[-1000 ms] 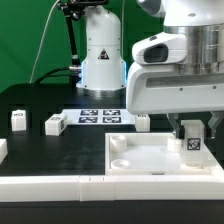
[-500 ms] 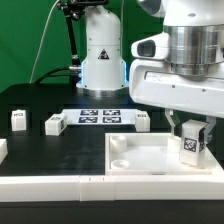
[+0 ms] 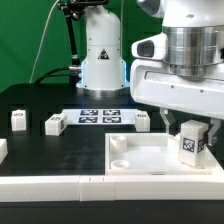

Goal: Assemble one leg

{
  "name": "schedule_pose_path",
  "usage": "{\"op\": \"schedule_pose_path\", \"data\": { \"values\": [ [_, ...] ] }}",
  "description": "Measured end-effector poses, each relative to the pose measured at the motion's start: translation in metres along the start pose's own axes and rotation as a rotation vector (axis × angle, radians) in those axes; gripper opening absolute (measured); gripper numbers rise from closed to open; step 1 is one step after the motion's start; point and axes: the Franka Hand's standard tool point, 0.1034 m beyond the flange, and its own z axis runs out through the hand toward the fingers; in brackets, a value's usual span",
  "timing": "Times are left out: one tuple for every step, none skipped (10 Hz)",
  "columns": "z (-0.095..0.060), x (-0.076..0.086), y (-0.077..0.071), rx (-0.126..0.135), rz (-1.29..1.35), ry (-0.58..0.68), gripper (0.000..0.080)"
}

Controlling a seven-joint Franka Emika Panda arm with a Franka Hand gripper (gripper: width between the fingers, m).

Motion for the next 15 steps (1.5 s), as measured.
{"op": "schedule_pose_path", "data": {
  "values": [
    [0.0014, -0.0048, -0.0023, -0.006, -0.102, 0.003, 0.0619],
    [0.0025, -0.0085, -0.0041, -0.011, -0.246, 0.004, 0.0640],
    [0.0027, -0.0109, -0.0060, -0.011, -0.359, 0.003, 0.0647],
    [0.0029, -0.0128, -0.0074, -0.012, -0.457, 0.003, 0.0647],
    [0.0035, -0.0137, -0.0078, -0.017, -0.629, 0.003, 0.0649],
    [0.0039, -0.0136, -0.0076, -0.022, -0.754, 0.004, 0.0649],
    [0.0038, -0.0136, -0.0077, -0.024, -0.853, 0.004, 0.0649],
    [0.0034, -0.0132, -0.0075, -0.024, -0.938, 0.002, 0.0649],
    [0.0030, -0.0111, -0.0056, -0.026, -1.038, -0.002, 0.0649],
    [0.0030, -0.0096, -0.0043, -0.026, -1.130, -0.003, 0.0649],
    [0.0031, -0.0091, -0.0039, -0.026, -1.154, -0.003, 0.0649],
    [0.0032, -0.0092, -0.0039, -0.026, -1.159, -0.003, 0.0621],
    [0.0032, -0.0093, -0.0039, -0.026, -1.158, -0.003, 0.0621],
    [0.0032, -0.0093, -0.0039, -0.026, -1.158, -0.003, 0.0449],
    [0.0032, -0.0092, -0.0039, -0.026, -1.158, -0.003, 0.0449]
  ]
}}
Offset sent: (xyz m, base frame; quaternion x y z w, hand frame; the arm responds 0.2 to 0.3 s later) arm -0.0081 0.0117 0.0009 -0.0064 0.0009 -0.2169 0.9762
